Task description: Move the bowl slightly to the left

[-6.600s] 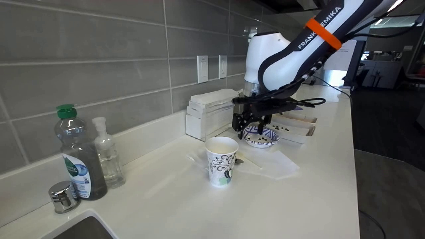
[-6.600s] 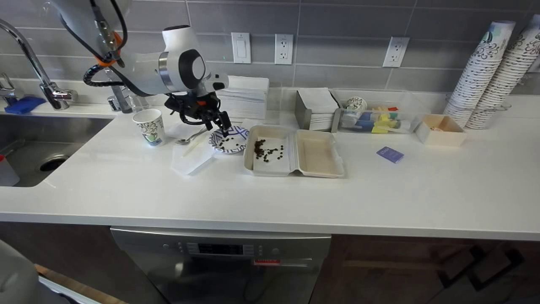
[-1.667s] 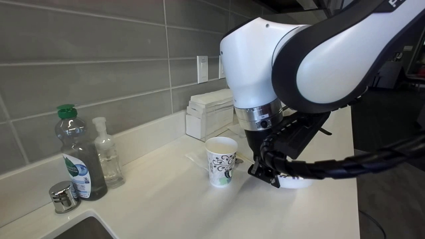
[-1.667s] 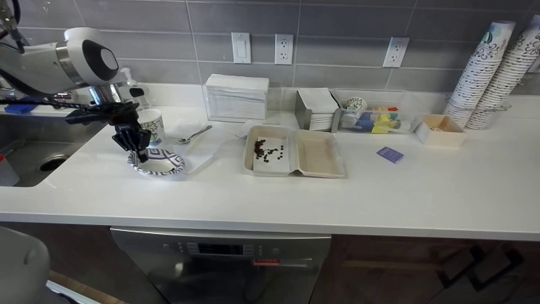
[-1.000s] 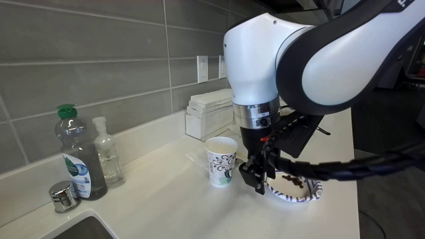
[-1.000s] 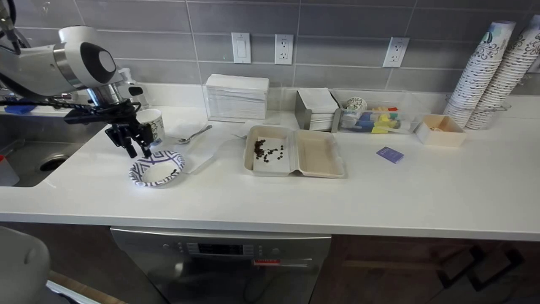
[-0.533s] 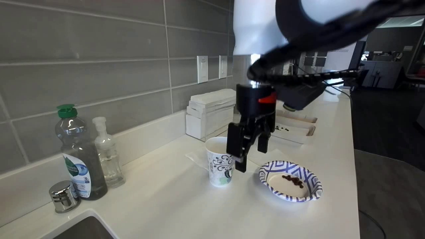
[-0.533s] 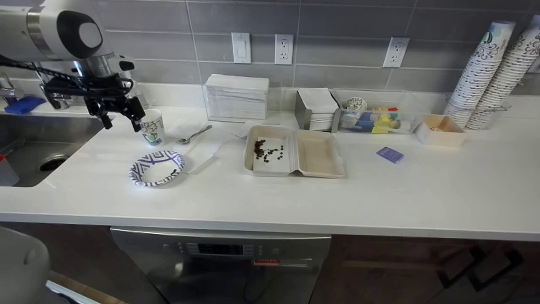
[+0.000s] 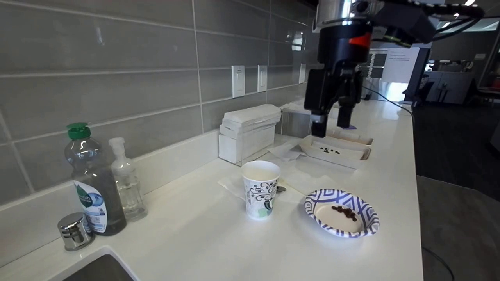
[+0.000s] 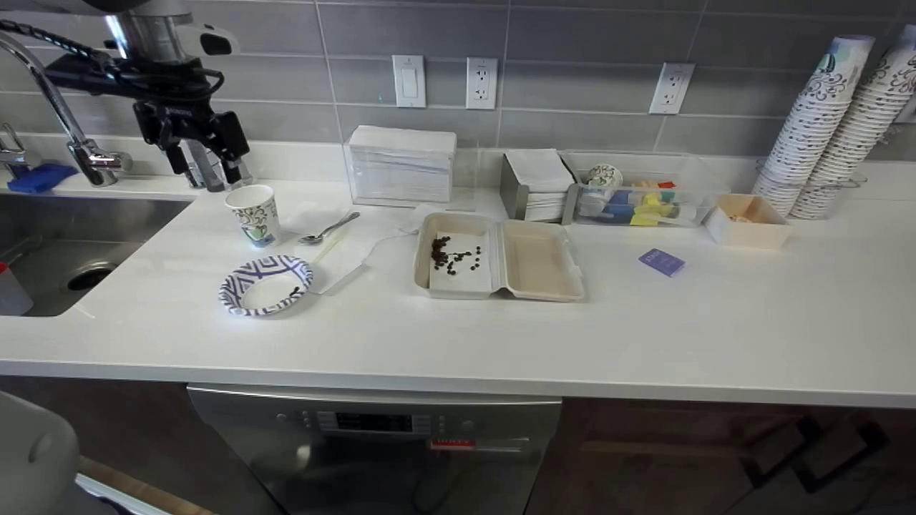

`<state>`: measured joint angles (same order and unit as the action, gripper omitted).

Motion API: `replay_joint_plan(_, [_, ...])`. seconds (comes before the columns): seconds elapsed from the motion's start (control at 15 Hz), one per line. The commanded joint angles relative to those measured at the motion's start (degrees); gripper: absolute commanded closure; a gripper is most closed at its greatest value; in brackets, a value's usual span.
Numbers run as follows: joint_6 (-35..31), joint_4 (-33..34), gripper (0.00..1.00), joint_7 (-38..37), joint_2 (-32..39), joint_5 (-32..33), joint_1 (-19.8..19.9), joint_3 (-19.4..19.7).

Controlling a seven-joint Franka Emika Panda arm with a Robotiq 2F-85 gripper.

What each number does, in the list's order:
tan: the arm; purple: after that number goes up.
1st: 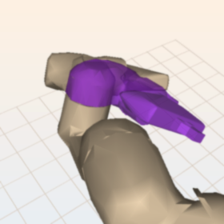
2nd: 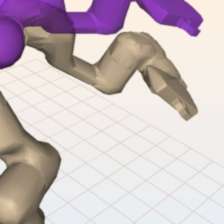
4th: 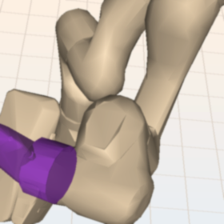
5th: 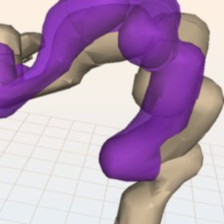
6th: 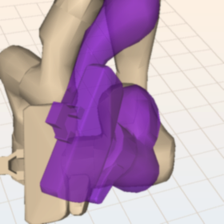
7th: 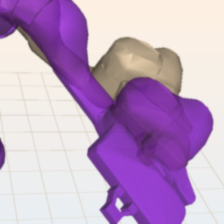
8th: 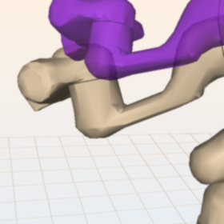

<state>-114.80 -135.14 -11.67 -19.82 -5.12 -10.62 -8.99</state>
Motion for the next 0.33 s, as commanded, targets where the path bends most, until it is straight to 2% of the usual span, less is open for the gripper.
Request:
replay_joint_plan(0.0, [6.9,-0.5,0.00,2.9,-5.6,0.9,2.8,2.2])
replay_joint_plan(0.07, [4.7,0.3,0.00,1.6,-3.1,-0.1,2.1,0.8])
replay_joint_plan(0.27, [6.2,0.2,0.00,2.7,-5.3,0.1,3.4,1.9])
